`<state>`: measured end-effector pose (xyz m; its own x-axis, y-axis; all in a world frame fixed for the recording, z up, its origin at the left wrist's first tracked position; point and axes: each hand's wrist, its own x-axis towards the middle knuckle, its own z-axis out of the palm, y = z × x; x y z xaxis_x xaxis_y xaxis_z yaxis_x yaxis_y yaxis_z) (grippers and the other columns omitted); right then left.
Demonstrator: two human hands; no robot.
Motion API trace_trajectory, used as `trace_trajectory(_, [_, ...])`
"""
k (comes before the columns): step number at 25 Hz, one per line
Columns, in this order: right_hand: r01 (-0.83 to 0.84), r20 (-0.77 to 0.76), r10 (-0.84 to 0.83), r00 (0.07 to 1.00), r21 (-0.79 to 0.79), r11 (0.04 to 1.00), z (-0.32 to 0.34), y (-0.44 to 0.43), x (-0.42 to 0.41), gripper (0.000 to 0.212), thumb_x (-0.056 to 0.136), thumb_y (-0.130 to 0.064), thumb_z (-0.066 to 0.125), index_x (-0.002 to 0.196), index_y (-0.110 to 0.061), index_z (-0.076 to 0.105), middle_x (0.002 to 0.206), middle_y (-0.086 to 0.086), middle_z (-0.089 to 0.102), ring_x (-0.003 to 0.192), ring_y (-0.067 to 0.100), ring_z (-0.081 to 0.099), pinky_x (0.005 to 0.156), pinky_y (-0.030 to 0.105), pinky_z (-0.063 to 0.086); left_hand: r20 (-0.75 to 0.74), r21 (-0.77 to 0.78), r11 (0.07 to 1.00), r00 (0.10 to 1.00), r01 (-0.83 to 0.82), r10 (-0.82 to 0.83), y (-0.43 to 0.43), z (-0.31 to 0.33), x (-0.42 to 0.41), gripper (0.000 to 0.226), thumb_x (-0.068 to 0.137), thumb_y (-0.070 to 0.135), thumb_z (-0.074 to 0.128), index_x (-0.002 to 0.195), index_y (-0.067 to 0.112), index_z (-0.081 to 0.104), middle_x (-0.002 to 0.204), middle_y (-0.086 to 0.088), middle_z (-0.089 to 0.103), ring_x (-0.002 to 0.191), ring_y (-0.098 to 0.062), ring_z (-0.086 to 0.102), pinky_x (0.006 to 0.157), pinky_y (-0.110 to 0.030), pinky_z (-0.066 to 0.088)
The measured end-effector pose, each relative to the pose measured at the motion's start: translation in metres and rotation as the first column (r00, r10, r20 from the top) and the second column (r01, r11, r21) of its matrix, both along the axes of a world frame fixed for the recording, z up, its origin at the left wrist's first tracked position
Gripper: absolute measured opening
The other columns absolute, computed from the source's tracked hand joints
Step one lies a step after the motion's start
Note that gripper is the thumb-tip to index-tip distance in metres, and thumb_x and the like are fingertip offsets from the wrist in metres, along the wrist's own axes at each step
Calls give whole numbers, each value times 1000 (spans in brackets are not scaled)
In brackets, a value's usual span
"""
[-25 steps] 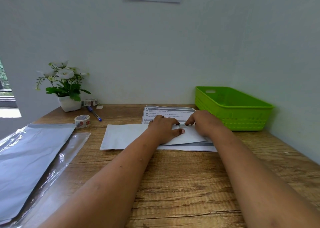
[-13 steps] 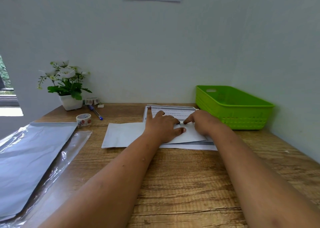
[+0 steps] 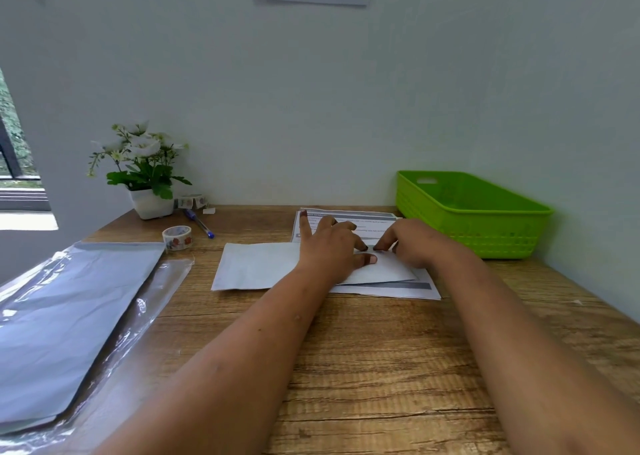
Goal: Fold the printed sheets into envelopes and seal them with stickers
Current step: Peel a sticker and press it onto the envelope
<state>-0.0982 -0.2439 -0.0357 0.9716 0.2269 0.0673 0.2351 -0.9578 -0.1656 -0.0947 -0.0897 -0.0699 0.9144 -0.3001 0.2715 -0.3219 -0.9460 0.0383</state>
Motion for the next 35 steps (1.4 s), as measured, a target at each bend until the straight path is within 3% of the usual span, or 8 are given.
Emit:
trace_trajectory(3, [-1, -4, 1, 1000, 32, 999, 2, -2, -2, 44, 89, 6, 44, 109, -21, 72, 122, 5, 65, 109, 20, 58, 92, 26, 45, -6, -144, 989, 999, 45, -46, 3, -5, 6, 37, 87, 59, 51, 113, 36, 66, 132, 10, 57, 128, -18, 43, 113, -49, 16])
trace_trajectory(5, [-6, 2, 6, 1000, 28, 1000, 4, 0, -4, 43, 89, 7, 43, 107, -19, 73, 122, 6, 64, 110, 22, 58, 94, 27, 46, -36, -286, 955, 995, 76, -90, 4, -8, 9, 29, 86, 50, 59, 106, 32, 69, 122, 6, 63, 115, -18, 53, 101, -39, 39])
trace_trajectory(7, [-11, 8, 10, 1000, 30, 999, 5, 2, -6, 45, 89, 7, 41, 104, -20, 73, 122, 6, 64, 110, 22, 57, 93, 27, 46, -71, -384, 920, 991, 76, -111, 5, -11, 11, 22, 84, 43, 65, 100, 29, 71, 117, 3, 64, 110, -19, 55, 94, -40, 46])
trace_trajectory(11, [-31, -3, 31, 1000, 42, 999, 6, 4, -11, 50, 90, 8, 36, 109, -24, 70, 126, 8, 60, 113, 21, 56, 85, 24, 41, -87, -442, 894, 988, 73, -124, 7, -11, 10, 15, 83, 36, 68, 95, 27, 70, 113, 4, 64, 108, -19, 55, 93, -40, 48])
trace_trajectory(16, [-34, -32, 32, 999, -51, 998, 5, 9, -12, 57, 92, 7, 34, 124, -31, 62, 137, 10, 52, 120, 24, 52, 90, 26, 40, -59, -449, 883, 982, 137, -182, 9, -10, 6, 28, 87, 33, 65, 113, 32, 57, 116, 10, 66, 111, -14, 56, 93, -39, 47])
trace_trajectory(22, [17, -65, -21, 998, -61, 998, 6, 13, -8, 43, 94, 2, 41, 120, -23, 66, 135, 6, 55, 117, 25, 53, 89, 25, 40, -69, -301, 951, 992, 76, -101, 7, -5, 6, 27, 90, 42, 57, 114, 33, 67, 123, 1, 62, 117, -21, 51, 94, -39, 46])
trace_trajectory(30, [91, -12, -91, 996, 3, 996, 1, 17, -6, 25, 91, -5, 53, 111, -3, 68, 120, 15, 64, 109, 28, 59, 96, 37, 48, 116, 102, 995, 993, -13, 2, 15, 9, -14, 43, 94, 55, 42, 118, 27, 63, 117, -1, 64, 113, -22, 53, 88, -37, 39])
trace_trajectory(35, [113, 94, -133, 987, 193, 975, -7, 4, 0, 25, 88, 2, 55, 101, -7, 75, 114, 13, 69, 108, 24, 61, 96, 30, 47, -197, -38, 956, 940, -291, 278, 109, 12, 2, 47, 90, 55, 48, 130, 31, 51, 128, 0, 59, 116, -22, 53, 96, -40, 44])
